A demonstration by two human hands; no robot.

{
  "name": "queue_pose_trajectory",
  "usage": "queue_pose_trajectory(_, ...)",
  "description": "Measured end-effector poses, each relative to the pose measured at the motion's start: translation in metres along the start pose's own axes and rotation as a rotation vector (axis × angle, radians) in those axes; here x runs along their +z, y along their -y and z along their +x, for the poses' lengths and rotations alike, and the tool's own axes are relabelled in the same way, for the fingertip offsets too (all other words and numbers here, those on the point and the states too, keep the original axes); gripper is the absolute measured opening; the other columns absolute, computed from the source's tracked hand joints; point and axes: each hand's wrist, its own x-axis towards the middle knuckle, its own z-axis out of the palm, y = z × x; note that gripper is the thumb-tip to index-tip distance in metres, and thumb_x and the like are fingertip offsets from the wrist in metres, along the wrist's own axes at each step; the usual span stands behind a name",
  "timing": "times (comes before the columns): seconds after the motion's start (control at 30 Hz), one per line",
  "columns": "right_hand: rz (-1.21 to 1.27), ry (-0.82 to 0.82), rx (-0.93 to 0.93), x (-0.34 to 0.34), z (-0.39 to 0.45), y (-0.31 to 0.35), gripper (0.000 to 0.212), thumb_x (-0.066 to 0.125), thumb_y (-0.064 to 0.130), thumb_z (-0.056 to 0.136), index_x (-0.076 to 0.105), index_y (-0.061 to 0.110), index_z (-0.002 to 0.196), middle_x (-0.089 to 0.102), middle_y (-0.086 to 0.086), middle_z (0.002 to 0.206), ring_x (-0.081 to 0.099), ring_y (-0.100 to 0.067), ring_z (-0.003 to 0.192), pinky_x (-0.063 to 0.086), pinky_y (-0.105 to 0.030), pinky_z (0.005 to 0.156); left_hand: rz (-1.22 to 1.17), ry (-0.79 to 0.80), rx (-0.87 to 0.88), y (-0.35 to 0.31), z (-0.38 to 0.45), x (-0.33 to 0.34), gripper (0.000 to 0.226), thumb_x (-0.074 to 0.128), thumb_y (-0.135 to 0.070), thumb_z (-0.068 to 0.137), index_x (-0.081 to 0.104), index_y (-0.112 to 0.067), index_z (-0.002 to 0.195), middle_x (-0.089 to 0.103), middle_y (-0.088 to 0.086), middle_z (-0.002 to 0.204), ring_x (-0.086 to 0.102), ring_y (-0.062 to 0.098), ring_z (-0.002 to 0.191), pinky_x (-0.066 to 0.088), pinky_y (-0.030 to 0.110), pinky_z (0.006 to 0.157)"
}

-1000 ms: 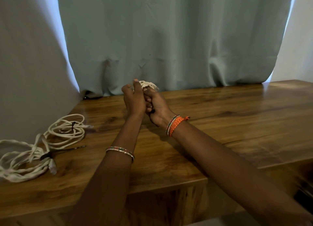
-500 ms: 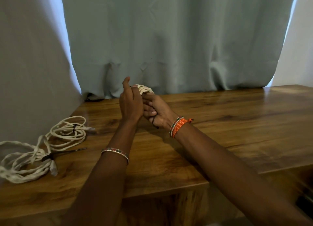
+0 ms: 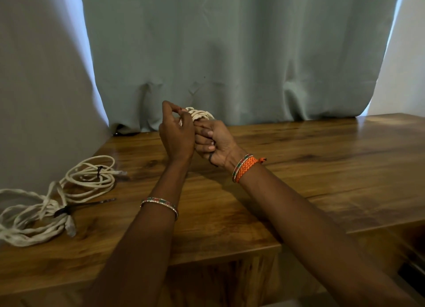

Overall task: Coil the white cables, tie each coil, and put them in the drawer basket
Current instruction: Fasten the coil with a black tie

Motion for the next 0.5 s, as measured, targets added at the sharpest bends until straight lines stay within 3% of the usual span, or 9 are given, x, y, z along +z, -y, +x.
queue_pose_trajectory(0.13,0.053,0.009,0.029,-0.001,0.001,0.001,0.051,0.029,0.008,0.094,0.051,0.012,0.048,0.029,0.007,0.032,0.021,-0.004,0.021,0.012,-0.011,0.026,0.103,-0.096,0.091,0.001,0.002,-0.001,0.013,0.048,-0.013,0.085,0.049,-0.003,0.077,0.050,0.004,0.056,0.050,0.022,0.055,0.039,0.036,0.054)
queue_pose_trajectory(0.3,-0.074,-0.064,0.057,0.002,0.001,0.003,0.031,0.036,0.007,0.091,0.038,0.014,0.062,0.031,0.007,0.037,0.022,-0.004,0.026,0.018,-0.014,0.027,0.193,-0.088,0.173,0.006,0.003,-0.004,0.025,0.043,-0.025,0.085,0.051,-0.002,0.080,0.060,0.015,0.062,0.057,0.035,0.060,0.042,0.038,0.052)
queue_pose_trajectory(0.43,-0.646,-0.164,0.141,0.003,-0.008,0.011,0.025,0.044,0.012,0.095,0.052,0.013,0.072,0.047,0.002,0.058,0.039,-0.004,0.040,0.035,-0.015,0.036,0.338,-0.049,0.200,0.019,0.007,-0.014,0.019,0.048,-0.018,0.089,0.054,-0.001,0.085,0.062,0.019,0.068,0.059,0.038,0.066,0.031,0.031,0.054)
queue_pose_trajectory(0.5,-0.935,-0.221,0.082,0.002,-0.014,0.016,0.017,0.050,0.009,0.095,0.062,0.007,0.082,0.054,-0.001,0.061,0.047,-0.006,0.045,0.042,-0.017,0.040,0.429,-0.010,0.221,0.028,0.009,-0.023,0.017,0.048,-0.016,0.090,0.054,-0.001,0.087,0.061,0.020,0.068,0.058,0.040,0.066,0.029,0.032,0.054)
